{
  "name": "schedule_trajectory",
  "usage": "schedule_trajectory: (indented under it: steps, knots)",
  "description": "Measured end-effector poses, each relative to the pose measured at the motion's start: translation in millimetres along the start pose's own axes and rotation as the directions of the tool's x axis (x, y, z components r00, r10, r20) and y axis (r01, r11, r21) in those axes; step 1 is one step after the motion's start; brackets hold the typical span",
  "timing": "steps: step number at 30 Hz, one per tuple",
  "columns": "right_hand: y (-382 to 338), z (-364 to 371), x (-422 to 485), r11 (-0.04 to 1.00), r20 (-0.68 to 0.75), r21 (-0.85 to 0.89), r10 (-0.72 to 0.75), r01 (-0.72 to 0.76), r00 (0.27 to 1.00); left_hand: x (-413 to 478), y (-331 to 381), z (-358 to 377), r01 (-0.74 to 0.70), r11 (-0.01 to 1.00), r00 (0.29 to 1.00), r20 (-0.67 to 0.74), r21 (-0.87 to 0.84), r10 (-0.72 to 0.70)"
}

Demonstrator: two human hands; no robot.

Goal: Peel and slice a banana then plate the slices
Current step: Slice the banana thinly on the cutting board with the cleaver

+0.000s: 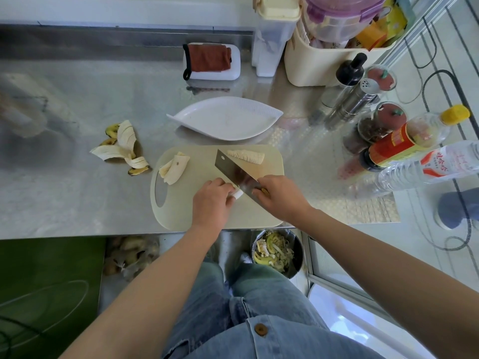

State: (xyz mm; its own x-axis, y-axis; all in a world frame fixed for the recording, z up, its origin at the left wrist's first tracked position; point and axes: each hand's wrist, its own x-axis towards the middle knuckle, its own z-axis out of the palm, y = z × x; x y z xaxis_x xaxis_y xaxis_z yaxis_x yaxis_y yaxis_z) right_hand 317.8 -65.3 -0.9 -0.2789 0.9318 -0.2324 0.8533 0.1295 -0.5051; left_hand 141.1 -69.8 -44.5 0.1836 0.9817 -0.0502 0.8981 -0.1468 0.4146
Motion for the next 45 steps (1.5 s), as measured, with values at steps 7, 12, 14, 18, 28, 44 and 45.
schedule_trajectory:
  steps: [7, 12, 14, 18, 28, 44, 45]
  knots:
    - [-2.3, -2.2, -1.4, 1.0, -0.002, 0.007, -0.013, 0.013, 1.0, 0.2, 0.4, -0.9, 0.008, 1.0, 1.0, 0.015, 0.008, -0.008]
    - [-0.6, 2.4, -0.2, 1.0, 0.016, -0.026, 0.014, -0.014, 1.0, 0.2, 1.2, -1.6, 0.012, 1.0, 1.0, 0.022, -0.001, -0.012]
    - [-0.9, 7.4, -0.8, 0.998, 0.031, -0.054, 0.033, -0.031, 0.999, 0.2, 2.1, -1.9, 0.022, 1.0, 1.0, 0.021, -0.005, -0.022]
    - [0.7, 15.4, -1.4, 0.994, 0.036, -0.094, 0.064, -0.061, 0.997, 0.4, 2.4, -2.9, 0.025, 1.0, 0.999, 0.028, -0.003, -0.025]
    - [-0.5, 6.6, -1.5, 1.0, -0.025, -0.03, 0.002, -0.003, 1.0, -0.3, 2.5, -5.1, 0.023, 1.0, 0.999, 0.034, 0.003, -0.023]
    - [5.7, 16.5, -3.8, 0.998, 0.022, -0.052, 0.043, -0.041, 0.999, 0.2, 1.4, -3.2, 0.035, 0.999, 0.999, 0.042, -0.017, -0.034]
    - [5.7, 16.5, -3.3, 0.998, 0.012, -0.048, 0.039, -0.039, 0.999, 0.4, 0.9, -2.8, 0.034, 0.999, 0.999, 0.04, -0.018, -0.034]
